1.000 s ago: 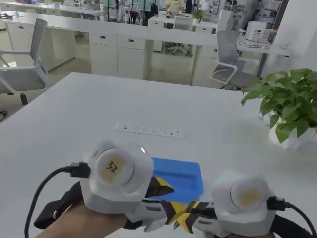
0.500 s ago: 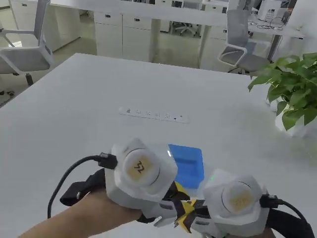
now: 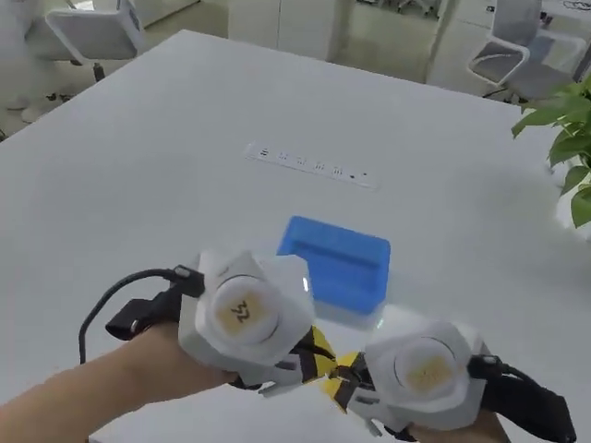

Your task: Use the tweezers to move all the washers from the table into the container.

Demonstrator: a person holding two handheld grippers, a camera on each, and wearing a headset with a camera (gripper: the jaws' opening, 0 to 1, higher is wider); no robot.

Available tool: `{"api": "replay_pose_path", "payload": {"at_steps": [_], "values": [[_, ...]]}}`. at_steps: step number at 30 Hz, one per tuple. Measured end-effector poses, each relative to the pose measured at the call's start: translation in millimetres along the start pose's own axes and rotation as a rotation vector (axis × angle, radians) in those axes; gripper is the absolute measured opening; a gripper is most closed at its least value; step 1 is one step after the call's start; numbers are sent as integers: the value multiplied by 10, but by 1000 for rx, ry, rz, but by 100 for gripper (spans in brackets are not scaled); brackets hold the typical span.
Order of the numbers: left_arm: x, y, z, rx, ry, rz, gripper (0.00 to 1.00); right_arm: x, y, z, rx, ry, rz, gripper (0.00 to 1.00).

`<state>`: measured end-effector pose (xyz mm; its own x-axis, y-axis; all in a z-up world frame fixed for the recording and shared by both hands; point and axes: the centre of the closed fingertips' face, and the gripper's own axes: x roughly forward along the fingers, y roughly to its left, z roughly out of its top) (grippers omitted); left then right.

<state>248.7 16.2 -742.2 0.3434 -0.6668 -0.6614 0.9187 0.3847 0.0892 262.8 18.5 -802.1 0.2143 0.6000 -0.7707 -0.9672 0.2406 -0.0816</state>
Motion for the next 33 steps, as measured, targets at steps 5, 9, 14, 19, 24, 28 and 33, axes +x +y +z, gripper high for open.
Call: {"api": "replay_pose_path", "payload": {"at_steps": [5, 9, 14, 19, 24, 28, 33], "values": [[97, 71, -202, 152, 89, -18, 0, 79, -93, -54, 14, 1, -21, 8], [202, 105, -422, 256, 195, -72, 0, 145, -69, -152, 34, 20, -18, 7], [349, 72, -635, 295, 250, -159, 0, 234, 45, -278, 115, 41, 4, 7], [446, 130, -873, 342, 332, -191, 0, 232, 49, -248, 202, -8, -5, 8], [462, 214, -1108, 378, 397, -207, 0, 130, 11, -245, 266, -52, -25, 14], [449, 241, -1177, 398, 412, -212, 0, -78, -2, -206, 347, -99, -99, 16], [459, 209, -1208, 351, 407, -186, 0, -252, 43, -163, 441, -142, -147, 20]]}}
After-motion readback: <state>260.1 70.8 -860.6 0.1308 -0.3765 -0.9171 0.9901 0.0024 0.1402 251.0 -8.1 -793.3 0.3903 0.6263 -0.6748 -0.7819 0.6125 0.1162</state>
